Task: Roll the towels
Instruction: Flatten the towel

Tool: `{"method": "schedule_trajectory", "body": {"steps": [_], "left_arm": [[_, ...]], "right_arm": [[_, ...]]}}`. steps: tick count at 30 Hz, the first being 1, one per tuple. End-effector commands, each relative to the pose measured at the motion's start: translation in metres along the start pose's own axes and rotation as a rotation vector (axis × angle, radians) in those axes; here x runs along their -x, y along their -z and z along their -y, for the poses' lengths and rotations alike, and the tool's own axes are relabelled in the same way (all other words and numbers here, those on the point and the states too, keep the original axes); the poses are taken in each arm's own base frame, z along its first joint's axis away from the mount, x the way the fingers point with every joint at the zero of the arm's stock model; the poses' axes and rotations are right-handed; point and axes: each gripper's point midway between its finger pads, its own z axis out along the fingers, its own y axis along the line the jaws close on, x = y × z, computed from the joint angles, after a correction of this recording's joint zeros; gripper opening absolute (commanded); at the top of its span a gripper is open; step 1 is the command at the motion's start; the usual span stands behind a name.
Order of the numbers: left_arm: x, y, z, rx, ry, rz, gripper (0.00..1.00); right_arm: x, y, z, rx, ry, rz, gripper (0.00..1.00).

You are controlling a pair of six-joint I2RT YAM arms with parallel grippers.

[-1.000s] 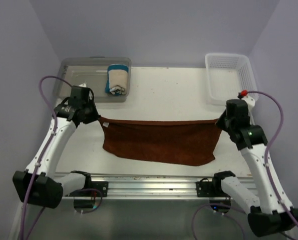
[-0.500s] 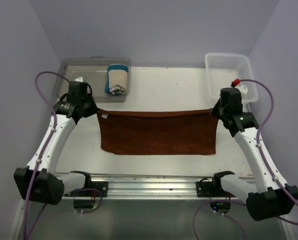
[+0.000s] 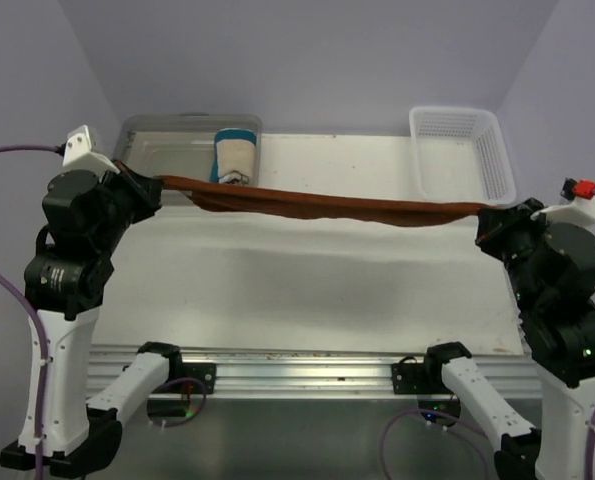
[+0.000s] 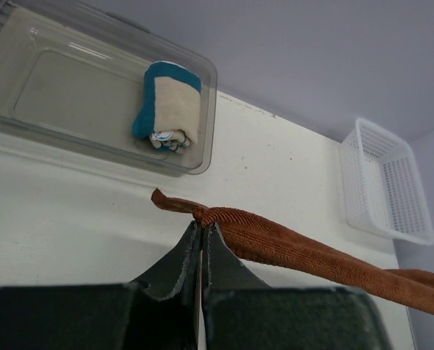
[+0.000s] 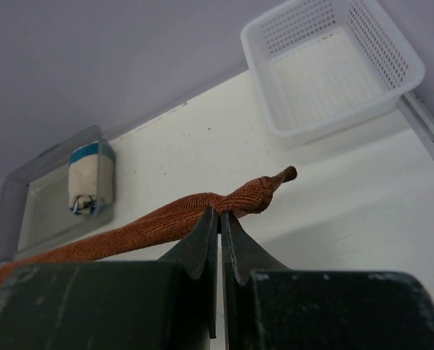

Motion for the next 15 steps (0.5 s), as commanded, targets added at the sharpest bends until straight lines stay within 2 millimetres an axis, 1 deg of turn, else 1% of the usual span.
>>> {"method": "schedule_trajectory", "body": {"steps": [1, 2, 3, 4, 5, 7, 8, 9, 11, 12, 13, 14, 15], "left_arm": [[0.016, 0.039, -0.007, 0.035, -0.035, 0.043, 0.0], [0.02, 0.047, -0.008, 0.044, -0.037, 0.058, 0.0], [0.024, 0.057, -0.009, 0.042, -0.042, 0.075, 0.0], [0.027, 0.068, -0.009, 0.049, -0.043, 0.082, 0.0], [0.03, 0.075, -0.01, 0.053, -0.043, 0.094, 0.0], [0.031, 0.09, -0.008, 0.027, -0.026, 0.119, 0.0], [0.031, 0.093, -0.008, 0.022, -0.023, 0.12, 0.0], [0.029, 0.096, -0.008, 0.02, -0.015, 0.118, 0.0], [0.023, 0.096, -0.014, 0.048, -0.017, 0.099, 0.0], [0.02, 0.094, -0.02, 0.08, -0.011, 0.086, 0.0], [0.004, 0.086, -0.033, 0.148, -0.017, 0.014, 0.0], [-0.003, 0.083, -0.045, 0.213, -0.019, -0.011, 0.0], [-0.012, 0.077, -0.051, 0.248, -0.008, -0.046, 0.0]], "right_arm": [[0.003, 0.03, 0.019, -0.045, 0.045, -0.007, 0.0], [0.001, 0.04, 0.025, -0.053, 0.053, -0.009, 0.0], [0.006, 0.049, 0.027, -0.05, 0.049, 0.009, 0.0], [0.007, 0.055, 0.03, -0.051, 0.048, 0.013, 0.0], [0.005, 0.066, 0.037, -0.056, 0.047, 0.016, 0.0], [0.007, 0.08, 0.041, -0.057, 0.038, 0.03, 0.0], [0.004, 0.085, 0.047, -0.074, 0.041, 0.02, 0.0], [0.005, 0.092, 0.05, -0.074, 0.035, 0.028, 0.0], [-0.001, 0.096, 0.056, -0.089, 0.034, 0.009, 0.0], [-0.008, 0.094, 0.059, -0.097, 0.032, -0.006, 0.0], [-0.015, 0.091, 0.059, -0.096, 0.032, -0.024, 0.0], [-0.021, 0.085, 0.058, -0.095, 0.02, -0.039, 0.0], [-0.039, 0.072, 0.061, -0.115, 0.026, -0.089, 0.0]]}}
